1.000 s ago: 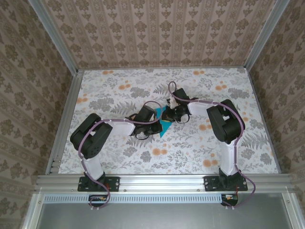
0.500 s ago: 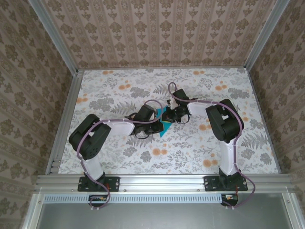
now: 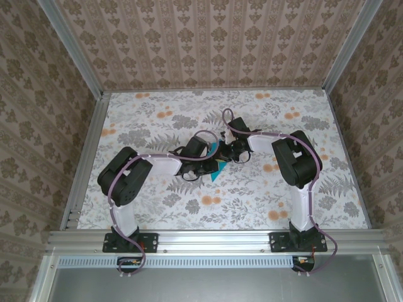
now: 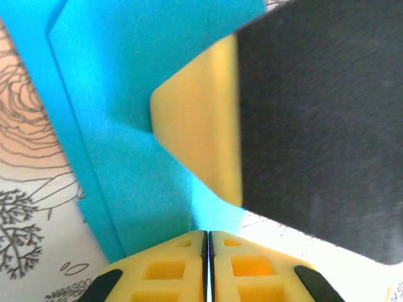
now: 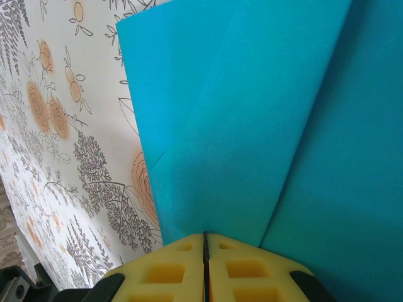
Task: Fold a paper plane with a square sheet of paper (pick it up from the middle)
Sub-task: Fourth fold the wing at the center of the table.
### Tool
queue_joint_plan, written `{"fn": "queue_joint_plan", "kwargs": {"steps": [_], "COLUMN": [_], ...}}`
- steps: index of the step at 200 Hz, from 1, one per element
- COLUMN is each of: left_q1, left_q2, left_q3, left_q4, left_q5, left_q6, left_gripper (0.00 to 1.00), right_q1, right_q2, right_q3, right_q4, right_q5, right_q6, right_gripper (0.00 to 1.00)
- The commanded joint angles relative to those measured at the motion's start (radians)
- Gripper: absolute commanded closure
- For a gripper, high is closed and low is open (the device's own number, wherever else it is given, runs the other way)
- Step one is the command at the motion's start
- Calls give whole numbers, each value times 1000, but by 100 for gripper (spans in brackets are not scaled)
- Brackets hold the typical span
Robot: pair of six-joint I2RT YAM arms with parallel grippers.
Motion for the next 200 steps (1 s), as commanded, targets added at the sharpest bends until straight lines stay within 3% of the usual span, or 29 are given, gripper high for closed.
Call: {"fn": "queue_joint_plan", "kwargs": {"steps": [1,113,161,200], "left_q1": [-1,-97,-99,-60], "left_q2": [11,-141,-195,-326], "left_q3": [-29,-229,-252,-226], "left_q4": [-14,-6,3,-54], "left_q5": [6,5,12,-15], "left_q6": [9,-45,-59,-39], "left_gripper": [89,89,89,84], "right_q1": [5,3,1,1], "right_q2": [47,62,44,2], "right_q3": [4,22,25,48], "right_q4": [-47,-65,-71,-87], "right_q5": [43,68,68,53], "right_q6": [14,21,14,-4], "right_gripper": [91,92,92,90]}}
